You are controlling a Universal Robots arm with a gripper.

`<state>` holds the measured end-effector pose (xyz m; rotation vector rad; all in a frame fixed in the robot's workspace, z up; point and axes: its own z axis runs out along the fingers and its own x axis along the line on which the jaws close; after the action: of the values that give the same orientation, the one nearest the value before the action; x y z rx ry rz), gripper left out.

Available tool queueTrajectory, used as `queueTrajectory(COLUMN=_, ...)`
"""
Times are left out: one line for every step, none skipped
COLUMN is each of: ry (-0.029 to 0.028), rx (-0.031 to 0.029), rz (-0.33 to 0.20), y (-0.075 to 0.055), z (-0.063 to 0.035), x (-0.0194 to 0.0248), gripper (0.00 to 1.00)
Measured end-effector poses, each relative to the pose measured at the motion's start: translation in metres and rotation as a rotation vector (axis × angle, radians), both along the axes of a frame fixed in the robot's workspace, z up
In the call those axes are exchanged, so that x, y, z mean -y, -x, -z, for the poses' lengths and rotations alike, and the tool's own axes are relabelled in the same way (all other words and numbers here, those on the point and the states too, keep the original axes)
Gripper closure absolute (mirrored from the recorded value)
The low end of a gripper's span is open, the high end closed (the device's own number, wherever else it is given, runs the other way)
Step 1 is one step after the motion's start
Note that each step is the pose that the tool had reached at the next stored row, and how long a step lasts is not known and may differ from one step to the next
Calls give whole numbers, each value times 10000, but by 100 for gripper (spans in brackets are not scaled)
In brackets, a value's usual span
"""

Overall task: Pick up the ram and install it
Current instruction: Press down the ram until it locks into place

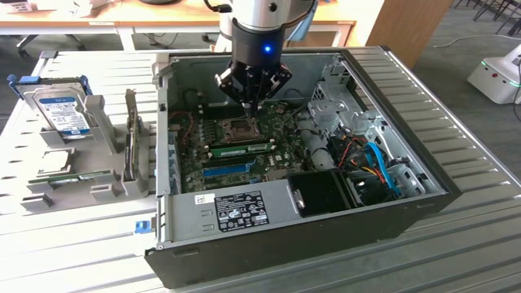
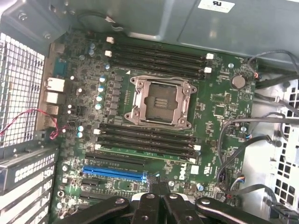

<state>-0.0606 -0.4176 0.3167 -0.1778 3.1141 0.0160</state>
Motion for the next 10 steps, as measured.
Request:
queueTrajectory(ry=0, rx=0, rz=130, y=0, z=0, x=0, gripper=89)
queueTrajectory(ry=0, rx=0, rz=253, y=0, z=1, x=0, gripper=89)
queueTrajectory(ry=0, rx=0, rz=373, y=0, z=1, x=0, gripper=89)
queueTrajectory(ry=0, rx=0, rz=498, y=0, z=1, x=0, gripper=89)
queueTrajectory(ry=0, rx=0, rz=623, y=0, z=2, x=0, gripper=89)
queueTrajectory(ry=0, rx=0, rz=748, y=0, z=2, x=0, gripper=89)
queueTrajectory(ry=0, rx=0, rz=885, y=0, z=3, x=0, gripper=89)
queueTrajectory(ry=0, rx=0, rz=1015, y=0, z=3, x=0, gripper=89)
queueTrajectory(ry=0, rx=0, rz=1141, y=0, z=3, x=0, gripper=89)
queueTrajectory(ry=0, rx=0, rz=1261, y=0, z=3, x=0, gripper=89)
